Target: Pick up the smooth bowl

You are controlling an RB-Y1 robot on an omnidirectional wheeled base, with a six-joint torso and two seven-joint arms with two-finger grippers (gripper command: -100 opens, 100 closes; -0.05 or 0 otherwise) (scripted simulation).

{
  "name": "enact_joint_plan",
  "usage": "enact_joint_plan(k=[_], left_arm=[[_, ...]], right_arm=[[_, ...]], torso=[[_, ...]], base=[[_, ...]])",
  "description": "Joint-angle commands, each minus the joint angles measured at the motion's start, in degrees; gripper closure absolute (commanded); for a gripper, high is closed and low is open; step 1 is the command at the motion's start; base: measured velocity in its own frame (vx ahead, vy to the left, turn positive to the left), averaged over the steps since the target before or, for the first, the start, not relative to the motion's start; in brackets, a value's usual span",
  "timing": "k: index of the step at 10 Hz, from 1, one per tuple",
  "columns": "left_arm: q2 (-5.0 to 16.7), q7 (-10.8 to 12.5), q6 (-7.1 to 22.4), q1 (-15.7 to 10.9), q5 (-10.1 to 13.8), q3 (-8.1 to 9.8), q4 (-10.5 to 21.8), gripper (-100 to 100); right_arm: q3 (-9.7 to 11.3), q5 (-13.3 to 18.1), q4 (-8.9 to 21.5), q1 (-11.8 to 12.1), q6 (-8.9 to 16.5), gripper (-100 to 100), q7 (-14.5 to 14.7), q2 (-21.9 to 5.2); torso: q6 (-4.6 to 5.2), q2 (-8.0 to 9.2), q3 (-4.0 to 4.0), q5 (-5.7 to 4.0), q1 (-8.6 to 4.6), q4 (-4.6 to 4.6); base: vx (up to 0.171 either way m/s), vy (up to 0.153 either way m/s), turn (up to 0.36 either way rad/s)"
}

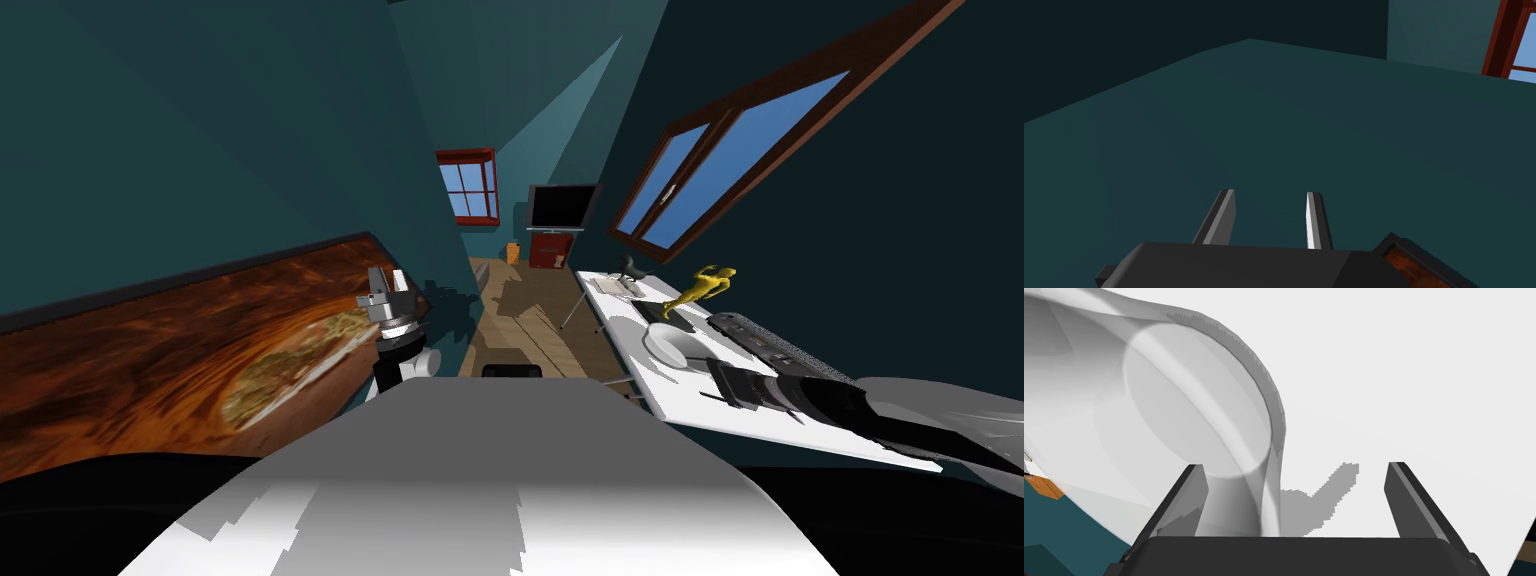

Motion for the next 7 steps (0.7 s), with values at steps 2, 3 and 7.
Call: enact_joint_plan(k=[2,3,7], left_arm=[[0.0,0.0,0.0,0.0,0.0,0.0,0.0,0],[0.0,0.0,0.0,0.0,0.0,0.0,0.0,0],[0.0,0.0,0.0,0.0,0.0,0.0,0.0,0]], right_arm=[[3.51,-1.53,4.55,-2.8,-1.17,-100,2.72,0.52],[5.77,-4.26,6.2,-5.36,-3.56,-100,5.2,1.6],[12.29,-8.23,14.16,-10.45,-5.96,-100,10.62,2.69]], torso=[[0.01,-0.04,-0.02,0.03,0.03,-0.01],[0.02,0.01,0.0,0.03,-0.02,0.0],[0.0,-0.01,-0.01,0.02,0.0,0.0]], base=[[0.025,0.031,0.013],[0.027,0.044,0.041],[0.025,0.03,0.018]])
